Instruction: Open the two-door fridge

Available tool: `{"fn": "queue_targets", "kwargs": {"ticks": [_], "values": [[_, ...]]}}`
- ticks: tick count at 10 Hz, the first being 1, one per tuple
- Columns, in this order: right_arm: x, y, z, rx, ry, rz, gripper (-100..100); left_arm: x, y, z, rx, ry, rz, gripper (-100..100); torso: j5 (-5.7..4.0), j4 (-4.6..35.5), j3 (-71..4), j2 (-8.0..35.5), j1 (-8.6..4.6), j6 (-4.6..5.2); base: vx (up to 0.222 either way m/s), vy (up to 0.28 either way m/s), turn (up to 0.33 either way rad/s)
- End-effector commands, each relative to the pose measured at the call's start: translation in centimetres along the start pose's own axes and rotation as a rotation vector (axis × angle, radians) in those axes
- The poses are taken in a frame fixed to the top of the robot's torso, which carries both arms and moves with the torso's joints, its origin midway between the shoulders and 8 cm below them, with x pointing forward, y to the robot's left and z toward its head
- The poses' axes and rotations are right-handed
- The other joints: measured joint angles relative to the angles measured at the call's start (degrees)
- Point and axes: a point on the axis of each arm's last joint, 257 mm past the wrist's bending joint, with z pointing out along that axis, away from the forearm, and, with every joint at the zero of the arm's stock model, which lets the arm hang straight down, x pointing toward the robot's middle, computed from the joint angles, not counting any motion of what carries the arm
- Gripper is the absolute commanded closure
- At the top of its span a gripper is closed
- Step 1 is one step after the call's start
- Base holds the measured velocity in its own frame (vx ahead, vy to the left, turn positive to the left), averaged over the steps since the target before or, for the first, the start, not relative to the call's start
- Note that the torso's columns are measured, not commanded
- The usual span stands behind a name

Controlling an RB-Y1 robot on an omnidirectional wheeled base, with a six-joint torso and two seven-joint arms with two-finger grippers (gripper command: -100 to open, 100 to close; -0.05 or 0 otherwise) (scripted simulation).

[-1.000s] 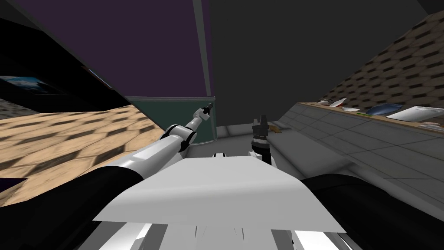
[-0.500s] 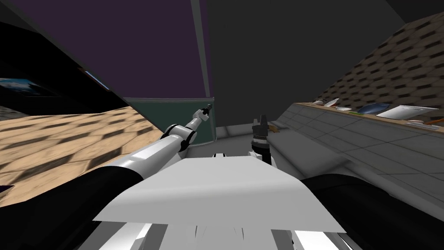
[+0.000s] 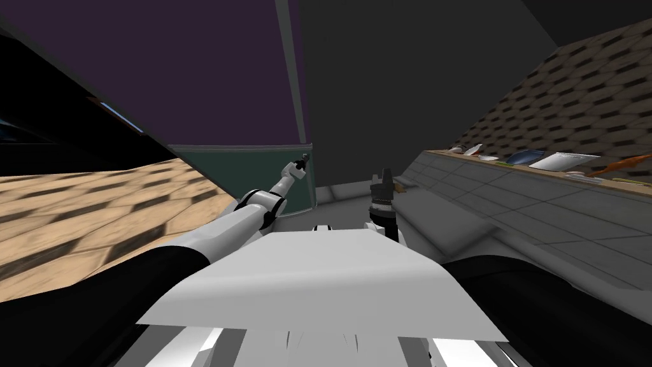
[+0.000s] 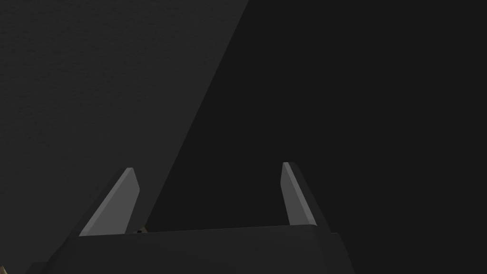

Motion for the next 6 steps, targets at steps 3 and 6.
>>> {"fn": "queue_targets", "kwargs": {"ticks": [3,6], "values": [[0.0,0.0,0.0,0.000,0.000,0.000,0,0.1,-0.7,-1.2,0.017,-0.011,-0.012,100,0.03,-0.09,-0.04,-0.03,0.04,-0.18,-0.001,0.000,0.020],[0.0,0.0,0.0,0.000,0.000,0.000,0,-0.6,0.3,-2.5,-0.001,-0.031,-0.015,100,0.01,-0.08,0.00,-0.01,-0.07,0.05,0.025,0.024,-0.103]]}}
